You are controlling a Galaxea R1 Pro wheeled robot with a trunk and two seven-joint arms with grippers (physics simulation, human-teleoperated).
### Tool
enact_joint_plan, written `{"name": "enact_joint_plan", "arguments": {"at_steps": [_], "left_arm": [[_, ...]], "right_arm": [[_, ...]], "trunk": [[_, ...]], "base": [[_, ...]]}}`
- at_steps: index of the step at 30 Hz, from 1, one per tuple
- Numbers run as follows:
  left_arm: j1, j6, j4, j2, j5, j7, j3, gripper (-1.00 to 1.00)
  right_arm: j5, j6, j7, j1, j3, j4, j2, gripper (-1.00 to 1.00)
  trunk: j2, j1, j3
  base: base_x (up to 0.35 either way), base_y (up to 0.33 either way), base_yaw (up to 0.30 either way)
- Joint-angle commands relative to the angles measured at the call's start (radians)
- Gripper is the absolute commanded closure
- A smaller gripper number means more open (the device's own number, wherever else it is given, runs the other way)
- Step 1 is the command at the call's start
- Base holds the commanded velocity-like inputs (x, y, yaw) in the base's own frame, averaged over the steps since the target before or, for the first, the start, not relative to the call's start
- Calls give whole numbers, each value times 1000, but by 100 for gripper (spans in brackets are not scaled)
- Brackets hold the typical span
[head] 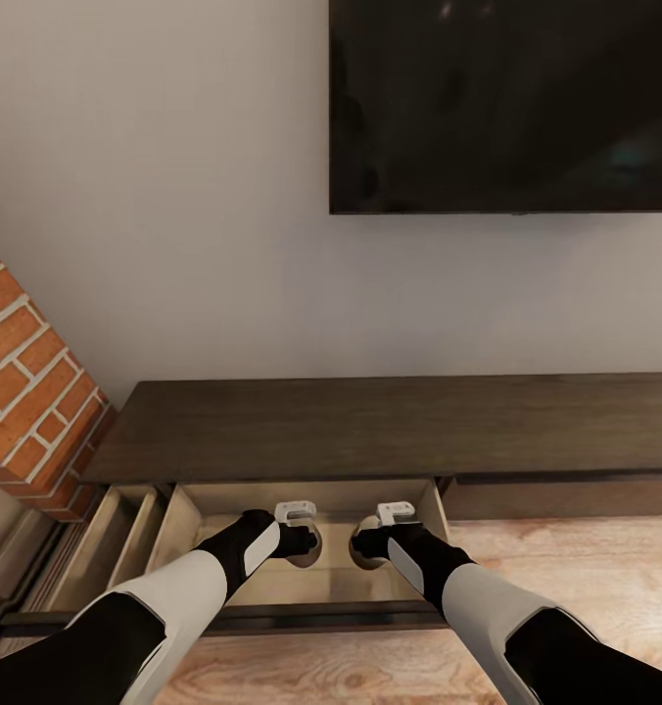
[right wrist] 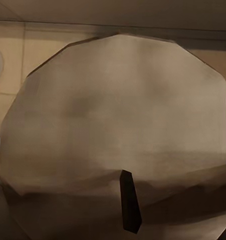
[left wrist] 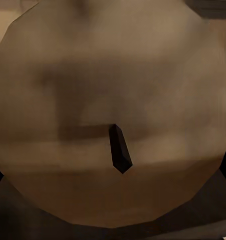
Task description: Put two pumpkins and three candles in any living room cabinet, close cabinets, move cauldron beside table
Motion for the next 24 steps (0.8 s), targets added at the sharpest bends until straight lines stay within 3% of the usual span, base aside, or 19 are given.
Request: {"name": "enact_joint_plan", "arguments": {"at_steps": [1, 15, 24], "left_arm": [[0, 4, -2, 0, 8, 6, -4, 100], [-1, 4, -2, 0, 8, 6, -4, 100], [-1, 4, -2, 0, 7, 7, -4, 100]], "right_arm": [[-11, 5, -6, 0, 8, -2, 0, 100], [-11, 6, -5, -1, 8, -2, 0, 100], [-11, 6, -5, -1, 8, -2, 0, 100]], "trunk": [[-8, 4, -4], [-106, 57, -55], [-106, 57, -59]], "base": [[0, 0, 0], [0, 0, 19], [0, 0, 10]]}}
